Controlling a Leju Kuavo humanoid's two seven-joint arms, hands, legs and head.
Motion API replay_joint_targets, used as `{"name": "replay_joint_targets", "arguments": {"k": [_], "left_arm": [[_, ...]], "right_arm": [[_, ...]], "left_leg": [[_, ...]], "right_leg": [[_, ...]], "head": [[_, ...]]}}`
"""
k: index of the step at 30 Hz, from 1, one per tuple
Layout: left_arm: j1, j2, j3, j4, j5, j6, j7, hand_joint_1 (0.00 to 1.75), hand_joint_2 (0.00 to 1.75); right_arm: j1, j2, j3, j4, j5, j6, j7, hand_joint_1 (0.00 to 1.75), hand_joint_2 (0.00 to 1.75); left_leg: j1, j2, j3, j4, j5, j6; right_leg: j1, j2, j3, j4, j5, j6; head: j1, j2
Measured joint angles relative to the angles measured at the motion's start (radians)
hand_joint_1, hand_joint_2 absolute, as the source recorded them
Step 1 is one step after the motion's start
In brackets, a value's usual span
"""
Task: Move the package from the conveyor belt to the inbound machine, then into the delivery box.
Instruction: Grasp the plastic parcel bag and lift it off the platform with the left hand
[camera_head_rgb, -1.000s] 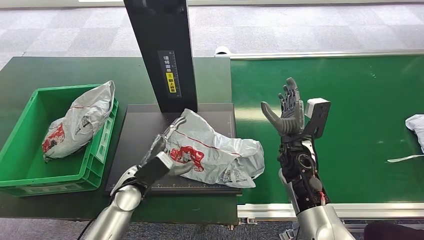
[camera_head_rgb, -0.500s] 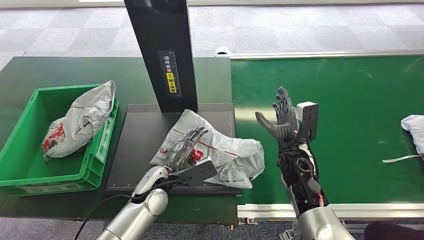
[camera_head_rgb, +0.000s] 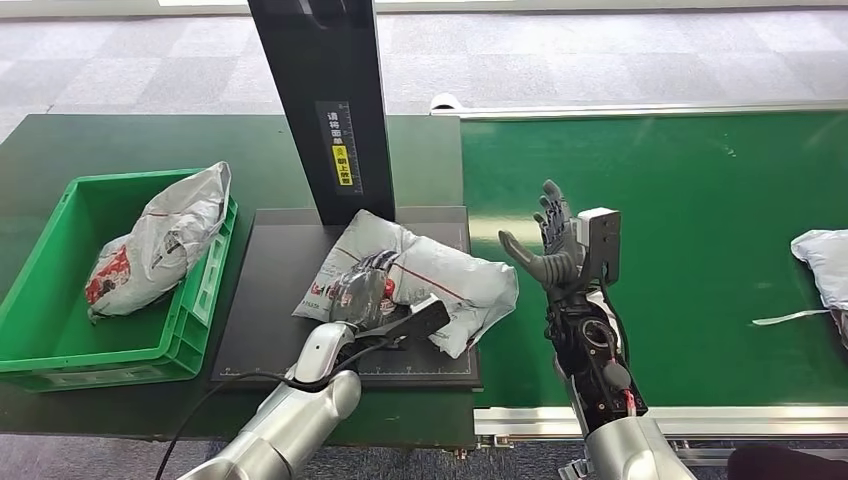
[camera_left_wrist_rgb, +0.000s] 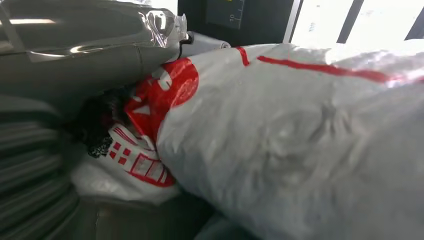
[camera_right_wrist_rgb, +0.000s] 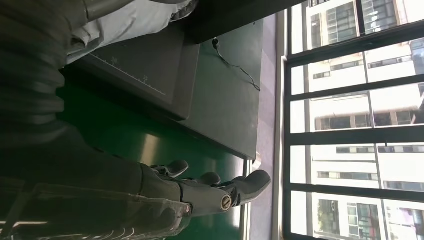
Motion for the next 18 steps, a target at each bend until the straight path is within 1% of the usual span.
{"name": "replay_joint_targets", "arguments": {"k": [5,11,13,15,18], "left_arm": [[-0.008,-0.003,0.022,0.01,0.014,-0.019,-0.046,1.75,1.75],[-0.017,-0.004,0.035,0.011,0.021,-0.024,-0.064,1.75,1.75],[-0.016,-0.004,0.04,0.011,0.032,-0.019,-0.084,1.75,1.75],[-0.011,-0.004,0.047,0.009,0.054,0.009,-0.125,1.75,1.75],[0.017,-0.003,0.062,-0.016,0.118,0.082,-0.238,1.75,1.75]], "right_arm": [[0.0,0.004,-0.007,0.001,0.008,0.006,0.0,0.0,1.75],[0.0,0.005,-0.009,0.001,0.011,0.009,0.0,0.0,1.75],[0.001,0.005,-0.009,0.001,0.012,0.01,0.0,0.0,1.75],[0.003,0.005,-0.01,-0.001,0.013,0.013,0.001,0.0,1.75],[0.01,0.005,-0.017,-0.01,0.014,0.021,0.002,0.0,1.75]], "left_leg": [[0.0,0.0,0.002,0.0,0.0,0.0],[0.0,0.0,0.003,0.0,0.0,0.0],[0.0,0.0,0.003,0.0,0.0,0.0],[0.0,0.0,0.003,0.0,0.0,0.0],[0.0,0.0,0.002,0.0,0.0,0.0]], "right_leg": [[0.0,0.0,0.002,0.0,0.0,0.0],[0.0,0.0,0.003,0.0,0.0,0.0],[0.0,0.0,0.003,0.0,0.0,0.0],[0.0,0.0,0.003,0.0,0.0,0.0],[0.0,0.0,0.002,0.0,0.0,0.0]], "head": [[0.0,0.0],[0.0,0.0],[0.0,0.0],[0.0,0.0],[0.0,0.0]]}}
